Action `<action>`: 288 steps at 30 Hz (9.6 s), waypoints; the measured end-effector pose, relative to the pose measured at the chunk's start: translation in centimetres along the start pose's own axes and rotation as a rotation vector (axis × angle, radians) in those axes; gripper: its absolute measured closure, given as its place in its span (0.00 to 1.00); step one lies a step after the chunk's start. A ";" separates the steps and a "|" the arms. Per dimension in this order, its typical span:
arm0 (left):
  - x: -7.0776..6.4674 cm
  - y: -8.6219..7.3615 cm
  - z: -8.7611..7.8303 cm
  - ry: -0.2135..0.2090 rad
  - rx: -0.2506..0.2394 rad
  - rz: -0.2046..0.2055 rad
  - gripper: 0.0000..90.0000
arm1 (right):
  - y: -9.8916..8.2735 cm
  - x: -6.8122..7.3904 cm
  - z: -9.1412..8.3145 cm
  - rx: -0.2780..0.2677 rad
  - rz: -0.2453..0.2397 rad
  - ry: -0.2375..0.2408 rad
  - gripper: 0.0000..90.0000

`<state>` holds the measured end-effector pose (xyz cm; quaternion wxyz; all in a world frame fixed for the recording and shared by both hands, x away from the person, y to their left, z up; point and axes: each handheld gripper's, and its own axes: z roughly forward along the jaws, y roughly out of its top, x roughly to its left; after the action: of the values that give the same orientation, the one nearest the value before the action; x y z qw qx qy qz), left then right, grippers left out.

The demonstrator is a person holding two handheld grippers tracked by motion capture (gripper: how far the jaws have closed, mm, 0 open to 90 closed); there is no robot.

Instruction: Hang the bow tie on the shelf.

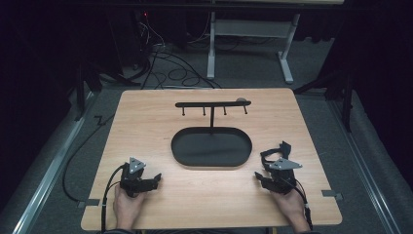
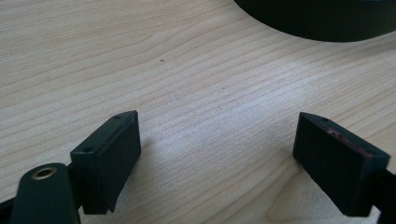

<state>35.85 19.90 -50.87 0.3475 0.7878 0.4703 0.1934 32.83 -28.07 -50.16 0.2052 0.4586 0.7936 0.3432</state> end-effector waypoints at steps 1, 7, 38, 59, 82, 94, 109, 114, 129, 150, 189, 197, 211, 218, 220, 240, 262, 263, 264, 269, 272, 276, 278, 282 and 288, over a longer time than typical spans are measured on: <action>0.0 0.0 0.0 0.000 0.000 0.000 0.17 | 0.0 0.0 0.0 0.000 0.000 0.000 0.57; 0.0 0.0 0.0 0.001 -0.002 0.000 0.18 | 0.0 0.0 0.0 0.000 -0.006 0.005 0.57; 0.0 0.0 -0.1 0.003 -0.001 -0.001 0.19 | 0.4 -0.6 -3.0 -0.081 0.023 -0.007 0.65; 0.0 0.0 -0.1 0.003 0.001 -0.001 0.19 | 3.6 -3.0 -1.3 -0.007 0.107 -0.052 0.67; 0.0 0.0 -0.1 0.003 -0.001 -0.001 0.19 | 3.5 -3.5 1.9 0.128 0.090 -0.048 0.92; 0.0 0.0 -0.1 0.002 -0.001 -0.001 0.19 | 3.6 -3.4 1.2 0.105 0.075 -0.047 1.00; 0.0 -0.1 0.0 0.004 -0.005 -0.004 0.19 | 5.0 -3.7 -3.2 -0.103 0.111 0.008 1.00; 0.0 0.0 -0.1 0.004 -0.005 -0.004 0.19 | 5.3 -3.8 -3.9 -0.143 0.124 0.029 1.00; 0.0 0.0 0.0 0.004 -0.005 -0.004 0.19 | 7.6 -2.6 -6.0 -0.262 0.096 0.054 1.00; 0.0 -0.1 0.0 0.004 -0.005 -0.004 0.19 | 10.5 -2.8 -5.6 -0.288 0.118 0.052 1.00; 0.0 -0.1 -0.1 0.005 -0.003 -0.002 0.19 | 16.8 -2.1 -3.7 -0.303 0.117 0.043 1.00; 0.0 -0.1 -0.1 0.004 -0.003 -0.002 0.19 | 17.4 -1.7 -3.0 -0.300 0.123 0.043 1.00; 0.0 -0.1 -0.1 0.005 -0.003 -0.002 0.19 | 18.3 -0.8 -1.9 -0.292 0.113 0.053 1.00; 0.0 -0.1 -0.1 0.005 -0.003 -0.001 0.19 | 18.6 -0.6 -1.6 -0.287 0.119 0.052 1.00; 0.0 -0.1 -0.1 0.005 -0.003 -0.002 0.19 | 18.6 -0.6 -1.4 -0.285 0.119 0.054 1.00; 0.0 -0.1 -0.1 0.005 -0.003 -0.002 0.19 | 18.9 -0.5 -0.9 -0.273 0.135 0.056 0.93; 0.0 -0.1 -0.1 0.005 -0.003 -0.001 0.19 | 19.4 -1.8 -1.4 -0.251 0.173 0.077 0.89; 0.0 -0.1 -0.1 0.004 -0.003 -0.002 0.19 | 19.4 -1.8 -1.6 -0.246 0.178 0.079 0.88; 0.0 -0.1 -0.1 0.005 -0.003 -0.001 0.19 | 19.4 -1.9 -1.7 -0.248 0.173 0.078 0.88; 0.0 -0.1 -0.1 0.005 -0.003 -0.002 0.19 | 19.2 -2.1 -1.7 -0.220 0.169 0.069 0.86; 0.0 -0.1 -0.1 0.005 -0.003 -0.001 0.19 | 19.1 -2.2 -1.7 -0.217 0.173 0.074 0.85; 0.0 -0.1 -0.1 0.005 -0.003 -0.002 0.19 | 19.1 -2.0 -1.9 -0.223 0.157 0.066 0.83; 0.0 -0.1 -0.1 0.004 -0.003 -0.001 0.19 | 19.0 -1.9 -2.0 -0.223 0.155 0.062 0.83; 0.0 -0.1 -0.1 0.004 -0.003 -0.002 0.19 | 18.7 -1.8 -2.3 -0.237 0.152 0.057 0.83; 0.0 -0.1 -0.1 0.005 -0.003 -0.002 0.19 | 18.2 -2.0 -3.0 -0.251 0.141 0.040 0.84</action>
<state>35.76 19.92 -50.86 0.3478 0.7865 0.4714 0.1956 42.56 -24.60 -34.71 0.2204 0.4768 0.7142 0.4626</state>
